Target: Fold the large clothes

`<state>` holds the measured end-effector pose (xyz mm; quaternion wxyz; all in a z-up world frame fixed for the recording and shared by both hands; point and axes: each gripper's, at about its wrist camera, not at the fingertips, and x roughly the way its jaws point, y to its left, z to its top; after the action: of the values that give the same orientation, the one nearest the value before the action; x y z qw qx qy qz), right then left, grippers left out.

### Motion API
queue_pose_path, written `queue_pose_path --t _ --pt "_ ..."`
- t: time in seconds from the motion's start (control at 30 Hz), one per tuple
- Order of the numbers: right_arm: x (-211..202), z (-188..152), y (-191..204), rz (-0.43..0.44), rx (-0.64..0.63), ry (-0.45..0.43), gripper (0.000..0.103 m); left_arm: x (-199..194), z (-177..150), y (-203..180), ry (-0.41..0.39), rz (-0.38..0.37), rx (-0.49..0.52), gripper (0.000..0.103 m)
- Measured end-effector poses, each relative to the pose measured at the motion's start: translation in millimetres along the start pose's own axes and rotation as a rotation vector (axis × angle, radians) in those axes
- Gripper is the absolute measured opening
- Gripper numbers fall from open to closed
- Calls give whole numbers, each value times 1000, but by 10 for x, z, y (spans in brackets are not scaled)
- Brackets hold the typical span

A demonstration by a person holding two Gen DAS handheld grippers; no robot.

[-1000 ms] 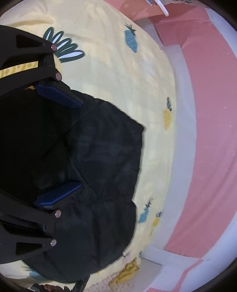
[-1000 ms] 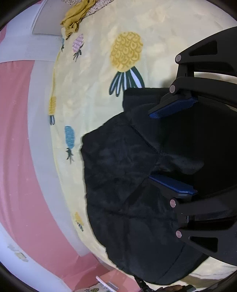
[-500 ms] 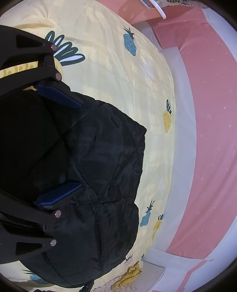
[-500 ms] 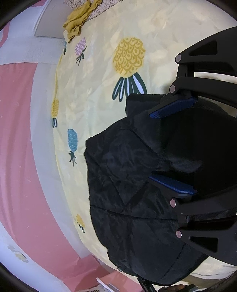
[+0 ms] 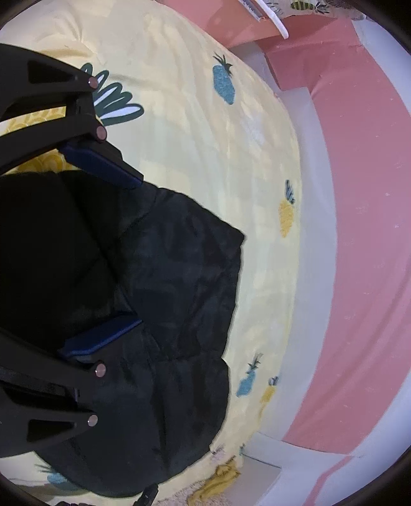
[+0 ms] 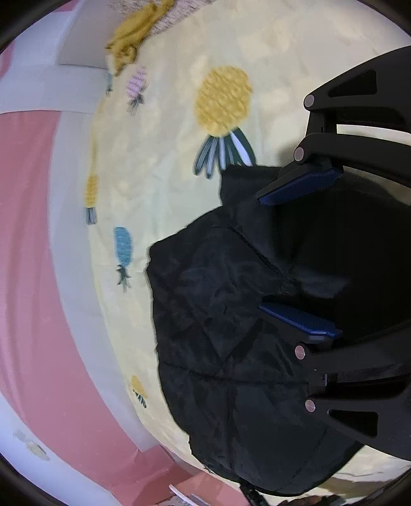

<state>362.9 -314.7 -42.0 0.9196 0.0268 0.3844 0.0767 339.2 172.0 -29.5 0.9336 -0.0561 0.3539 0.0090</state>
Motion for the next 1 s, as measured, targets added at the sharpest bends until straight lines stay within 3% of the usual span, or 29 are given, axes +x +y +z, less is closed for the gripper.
queue_pose_path --t 0.17,0.33,0.47,0.57,0.67,0.77,0.87,1.0 --pt "-62 132 137 47 -32 -23 64 -39 222 -219 -19 -47 56 84" --pt "317 473 266 76 -19 25 64 383 578 -472 40 -83 84 84" --pt "734 754 313 79 -1 114 64 787 798 -550 86 -18 115 84" --pt "1065 790 270 -10 -27 205 64 1086 801 -469 159 26 97 84" --pt "1266 733 94 46 50 270 64 1261 703 -335 192 -16 20 86" --pt "1353 673 12 70 73 282 64 1343 626 -268 189 -42 -34 86" --pt "1375 669 25 57 69 285 64 1345 615 -306 186 -16 -12 86" --pt "1119 711 4 34 67 218 64 1168 690 -283 161 -4 -10 84"
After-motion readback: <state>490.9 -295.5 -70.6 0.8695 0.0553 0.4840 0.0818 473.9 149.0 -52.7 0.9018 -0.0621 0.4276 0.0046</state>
